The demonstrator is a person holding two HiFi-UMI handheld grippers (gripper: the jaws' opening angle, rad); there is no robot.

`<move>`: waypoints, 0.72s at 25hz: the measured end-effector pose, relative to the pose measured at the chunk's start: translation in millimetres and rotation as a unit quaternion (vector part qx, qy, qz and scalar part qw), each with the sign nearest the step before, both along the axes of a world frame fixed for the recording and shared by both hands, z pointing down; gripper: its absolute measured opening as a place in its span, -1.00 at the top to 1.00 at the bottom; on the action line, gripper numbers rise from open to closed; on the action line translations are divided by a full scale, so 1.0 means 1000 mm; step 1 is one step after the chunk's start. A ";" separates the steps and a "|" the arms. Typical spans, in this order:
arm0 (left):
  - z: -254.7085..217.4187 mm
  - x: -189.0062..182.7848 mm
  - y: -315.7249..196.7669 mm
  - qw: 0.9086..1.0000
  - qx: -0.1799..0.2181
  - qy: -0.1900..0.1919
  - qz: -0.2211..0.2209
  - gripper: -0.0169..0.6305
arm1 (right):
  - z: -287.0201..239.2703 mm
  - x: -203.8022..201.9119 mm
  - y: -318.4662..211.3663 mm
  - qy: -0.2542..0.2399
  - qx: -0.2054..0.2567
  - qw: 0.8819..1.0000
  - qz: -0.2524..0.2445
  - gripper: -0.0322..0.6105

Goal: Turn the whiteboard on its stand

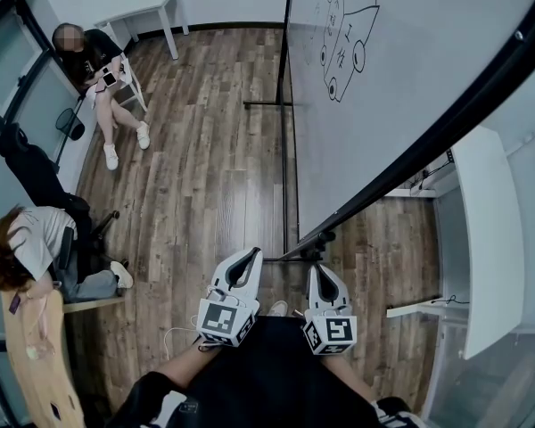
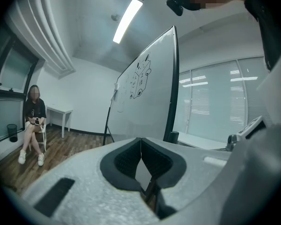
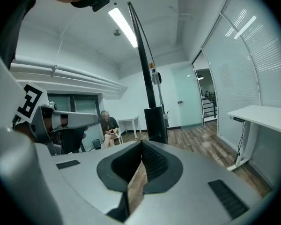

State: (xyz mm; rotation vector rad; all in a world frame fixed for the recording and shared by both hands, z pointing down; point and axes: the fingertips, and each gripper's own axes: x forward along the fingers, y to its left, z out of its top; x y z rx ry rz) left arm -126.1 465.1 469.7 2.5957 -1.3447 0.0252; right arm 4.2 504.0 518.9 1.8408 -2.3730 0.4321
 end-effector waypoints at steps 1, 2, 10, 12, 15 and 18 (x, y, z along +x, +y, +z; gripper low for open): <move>0.000 0.000 0.000 1.000 0.000 0.000 0.000 0.90 | 0.000 0.000 0.000 -0.001 0.000 1.000 0.001 0.86; 0.000 0.000 0.001 1.000 0.000 -0.001 0.000 0.90 | 0.000 -0.001 0.001 -0.001 0.000 1.000 0.002 0.86; 0.001 -0.004 0.004 1.000 -0.002 -0.003 -0.004 0.90 | 0.001 0.001 0.003 -0.001 0.001 1.000 0.008 0.86; 0.001 -0.004 0.005 1.000 -0.003 -0.001 -0.005 0.90 | 0.000 0.000 0.004 -0.002 0.001 1.000 0.009 0.86; 0.002 -0.004 0.006 1.000 -0.003 -0.002 -0.004 0.90 | 0.000 0.000 0.003 -0.001 0.003 1.000 0.009 0.86; 0.003 -0.005 0.008 1.000 -0.006 0.001 -0.006 0.90 | 0.001 -0.002 0.004 0.001 0.001 1.000 0.009 0.86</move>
